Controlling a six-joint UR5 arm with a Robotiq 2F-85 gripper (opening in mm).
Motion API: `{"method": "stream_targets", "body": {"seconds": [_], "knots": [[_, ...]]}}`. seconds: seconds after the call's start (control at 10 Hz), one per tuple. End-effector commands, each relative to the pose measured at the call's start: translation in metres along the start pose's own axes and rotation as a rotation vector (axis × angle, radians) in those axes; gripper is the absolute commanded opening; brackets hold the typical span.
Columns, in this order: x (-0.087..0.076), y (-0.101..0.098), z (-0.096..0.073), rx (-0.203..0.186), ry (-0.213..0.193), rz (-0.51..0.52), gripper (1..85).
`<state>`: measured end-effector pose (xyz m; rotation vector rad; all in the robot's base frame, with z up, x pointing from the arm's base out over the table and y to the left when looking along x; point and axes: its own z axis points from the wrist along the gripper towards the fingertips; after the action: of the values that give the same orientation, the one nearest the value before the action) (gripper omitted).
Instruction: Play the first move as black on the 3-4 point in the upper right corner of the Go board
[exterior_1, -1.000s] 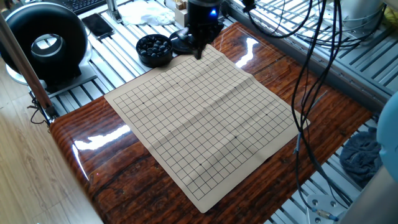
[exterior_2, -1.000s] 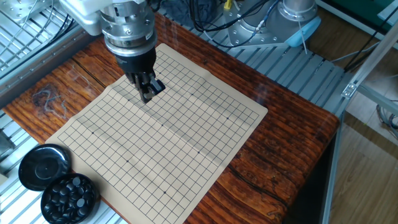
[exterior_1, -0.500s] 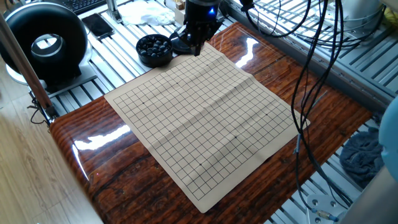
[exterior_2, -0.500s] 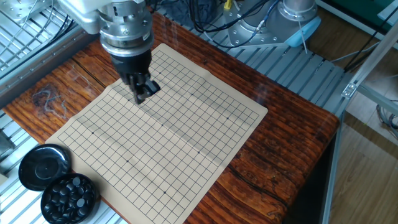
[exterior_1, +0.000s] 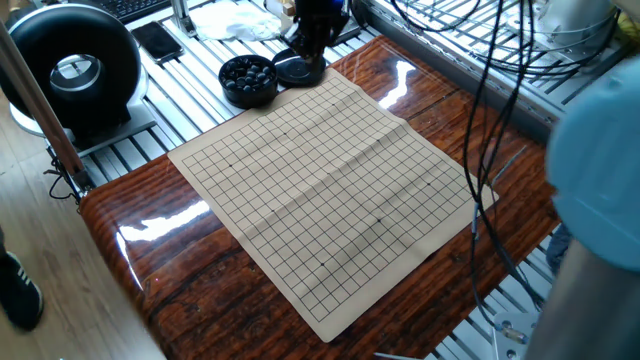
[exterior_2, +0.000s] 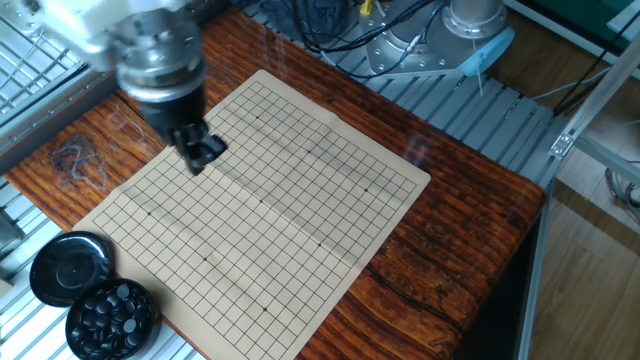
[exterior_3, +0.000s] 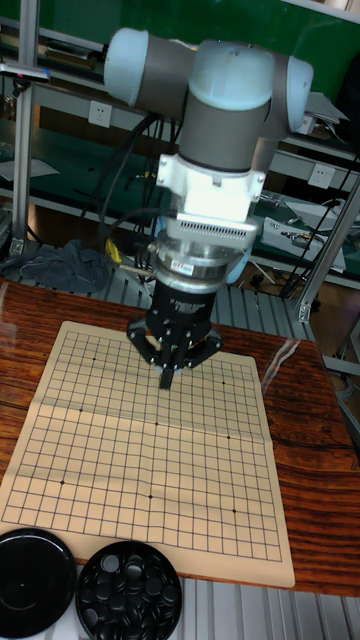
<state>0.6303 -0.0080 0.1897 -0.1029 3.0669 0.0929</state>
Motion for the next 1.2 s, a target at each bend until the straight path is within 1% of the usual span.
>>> {"method": "stream_targets", "body": {"seconds": [0.0,0.2,0.4,0.5,0.6,0.8,0.9,1.1], "knots": [[-0.028,-0.007,0.008,-0.010,0.004,-0.063,14.7],[-0.048,-0.011,0.008,-0.009,0.018,-0.096,18.0],[-0.067,-0.012,0.015,-0.009,0.003,-0.125,20.3],[-0.072,-0.010,0.018,-0.010,0.003,-0.128,20.3],[-0.074,-0.008,0.022,-0.009,0.001,-0.128,20.3],[-0.083,-0.005,0.035,-0.010,-0.024,-0.135,20.0],[-0.084,-0.003,0.039,-0.012,-0.027,-0.133,20.0],[-0.080,-0.004,0.037,-0.010,-0.010,-0.132,20.0]]}}
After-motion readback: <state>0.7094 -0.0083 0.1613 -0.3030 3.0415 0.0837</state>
